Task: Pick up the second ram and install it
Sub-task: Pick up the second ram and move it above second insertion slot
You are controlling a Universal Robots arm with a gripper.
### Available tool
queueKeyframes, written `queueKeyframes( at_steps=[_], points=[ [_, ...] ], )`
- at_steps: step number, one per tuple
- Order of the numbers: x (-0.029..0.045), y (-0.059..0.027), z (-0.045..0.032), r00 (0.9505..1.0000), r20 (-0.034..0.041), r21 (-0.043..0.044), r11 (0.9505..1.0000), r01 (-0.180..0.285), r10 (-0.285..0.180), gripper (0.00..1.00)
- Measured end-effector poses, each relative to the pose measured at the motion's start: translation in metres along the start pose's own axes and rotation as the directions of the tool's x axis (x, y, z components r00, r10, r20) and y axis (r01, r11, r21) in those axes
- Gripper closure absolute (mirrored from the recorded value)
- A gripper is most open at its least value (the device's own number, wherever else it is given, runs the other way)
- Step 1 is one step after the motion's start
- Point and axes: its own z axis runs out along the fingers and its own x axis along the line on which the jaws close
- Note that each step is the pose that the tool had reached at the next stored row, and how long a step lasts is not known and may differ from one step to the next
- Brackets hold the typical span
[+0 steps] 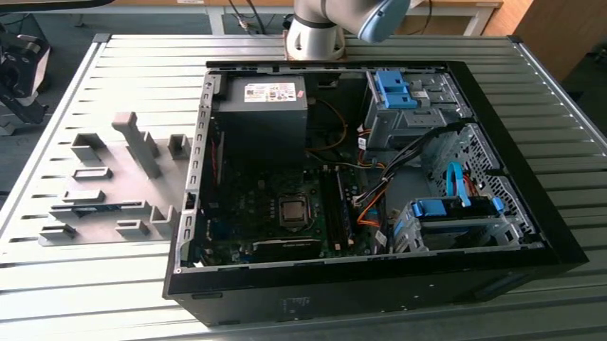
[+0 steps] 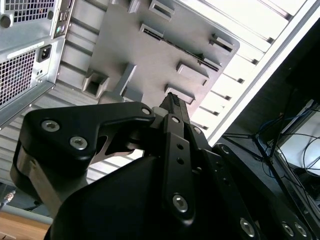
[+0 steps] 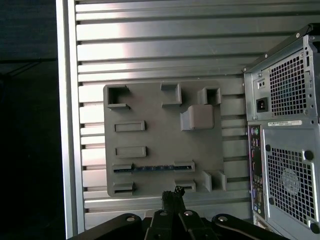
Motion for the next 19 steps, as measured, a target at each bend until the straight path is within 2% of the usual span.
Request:
queueKeyframes(
  at_steps=[2,5,10,14,19],
  points=[
    [0.0001,0.0000,0.0000,0.9999,-0.0007,-0.0004,0.9999,0.014,-0.014,0.89],
    [0.0003,0.0000,0.0000,0.9982,-0.0026,-0.0015,0.9982,0.060,-0.060,0.89],
    [0.0005,0.0000,0.0002,0.9901,-0.0060,-0.0022,0.9901,0.140,-0.140,0.89],
    [0.0005,-0.0001,0.0005,0.9788,-0.0090,-0.0005,0.9789,0.205,-0.205,0.89],
    [0.0005,-0.0001,0.0011,0.9603,-0.0128,0.0027,0.9604,0.279,-0.279,0.89]
  ],
)
